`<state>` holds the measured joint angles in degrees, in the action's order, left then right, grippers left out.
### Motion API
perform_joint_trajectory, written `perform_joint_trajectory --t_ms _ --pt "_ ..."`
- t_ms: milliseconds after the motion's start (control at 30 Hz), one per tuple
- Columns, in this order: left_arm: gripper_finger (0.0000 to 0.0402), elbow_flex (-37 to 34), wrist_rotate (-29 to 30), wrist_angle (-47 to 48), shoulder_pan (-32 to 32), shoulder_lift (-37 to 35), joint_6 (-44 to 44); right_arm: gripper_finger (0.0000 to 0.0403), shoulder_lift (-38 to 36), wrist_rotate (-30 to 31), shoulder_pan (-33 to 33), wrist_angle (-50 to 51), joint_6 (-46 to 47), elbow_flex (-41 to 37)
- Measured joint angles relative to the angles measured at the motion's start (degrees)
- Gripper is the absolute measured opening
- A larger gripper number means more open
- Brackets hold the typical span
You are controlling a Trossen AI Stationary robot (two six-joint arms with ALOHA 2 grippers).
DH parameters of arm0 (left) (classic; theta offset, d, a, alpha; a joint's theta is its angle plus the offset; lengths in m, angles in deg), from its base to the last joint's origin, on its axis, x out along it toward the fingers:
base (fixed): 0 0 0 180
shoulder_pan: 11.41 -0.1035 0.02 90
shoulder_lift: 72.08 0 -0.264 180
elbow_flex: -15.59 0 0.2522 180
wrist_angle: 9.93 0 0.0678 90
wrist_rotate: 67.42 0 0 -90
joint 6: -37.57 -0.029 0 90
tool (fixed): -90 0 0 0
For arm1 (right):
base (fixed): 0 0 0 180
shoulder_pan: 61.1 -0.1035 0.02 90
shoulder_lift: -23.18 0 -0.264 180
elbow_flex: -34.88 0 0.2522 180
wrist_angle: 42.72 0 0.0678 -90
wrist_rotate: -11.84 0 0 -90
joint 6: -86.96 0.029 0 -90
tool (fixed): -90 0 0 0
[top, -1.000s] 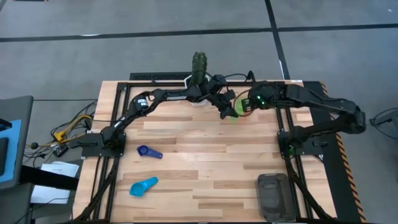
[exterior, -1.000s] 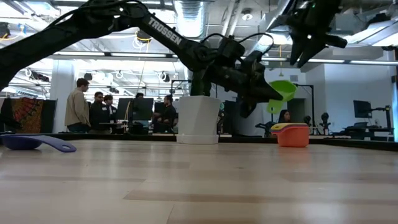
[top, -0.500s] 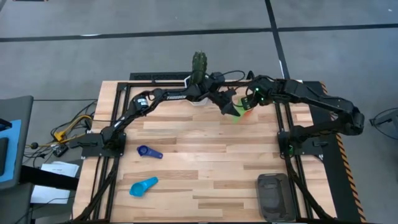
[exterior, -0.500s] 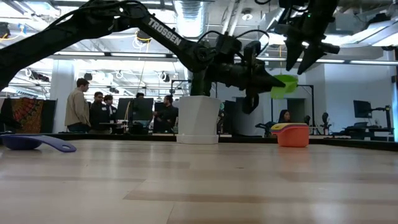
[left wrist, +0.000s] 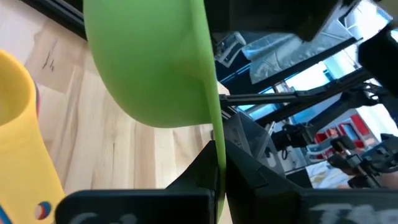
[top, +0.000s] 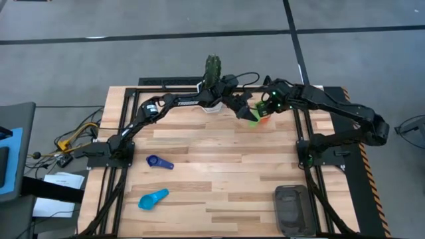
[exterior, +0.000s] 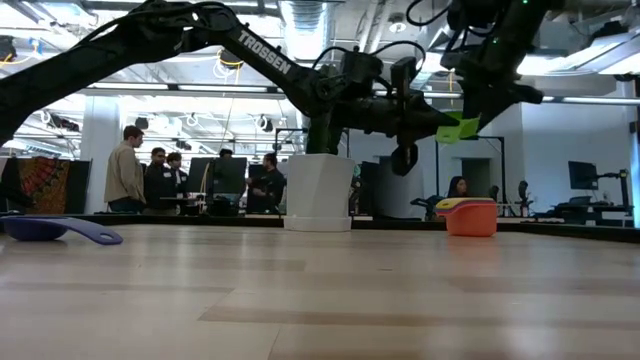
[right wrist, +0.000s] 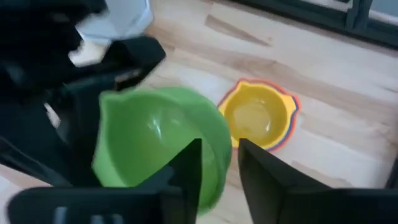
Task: Nest measuring cups in basket
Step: Stack the green measuring cup on top of the yellow measuring cup
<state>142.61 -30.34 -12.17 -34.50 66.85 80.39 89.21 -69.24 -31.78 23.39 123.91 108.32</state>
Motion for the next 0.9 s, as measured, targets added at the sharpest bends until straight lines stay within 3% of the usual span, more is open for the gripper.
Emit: perform_joint_trajectory --t_ms 333,467,633,767,900 --pt "0.0001 0.1 0.6 -0.5 0.0 -0.2 1.4 0.0014 0.0 0.2 1.9 -0.3 -1.5 0.0" --pt "0.0021 0.1 0.4 -0.9 0.2 -0.2 1.1 0.0015 0.0 0.1 1.9 -0.3 -1.6 0.0" --pt "0.0085 0.0 -1.3 0.9 0.3 -0.2 0.5 0.0007 0.0 -0.1 1.9 1.5 -1.0 0.0" --pt "0.0126 0.0 -3.6 5.1 0.5 -0.4 -4.6 0.0008 -0.1 -0.1 2.4 7.1 -0.7 0.0" --pt "0.0136 -0.1 -0.6 13.8 1.8 -2.2 -13.2 0.0006 -0.1 0.3 3.2 11.4 -1.4 0.0"
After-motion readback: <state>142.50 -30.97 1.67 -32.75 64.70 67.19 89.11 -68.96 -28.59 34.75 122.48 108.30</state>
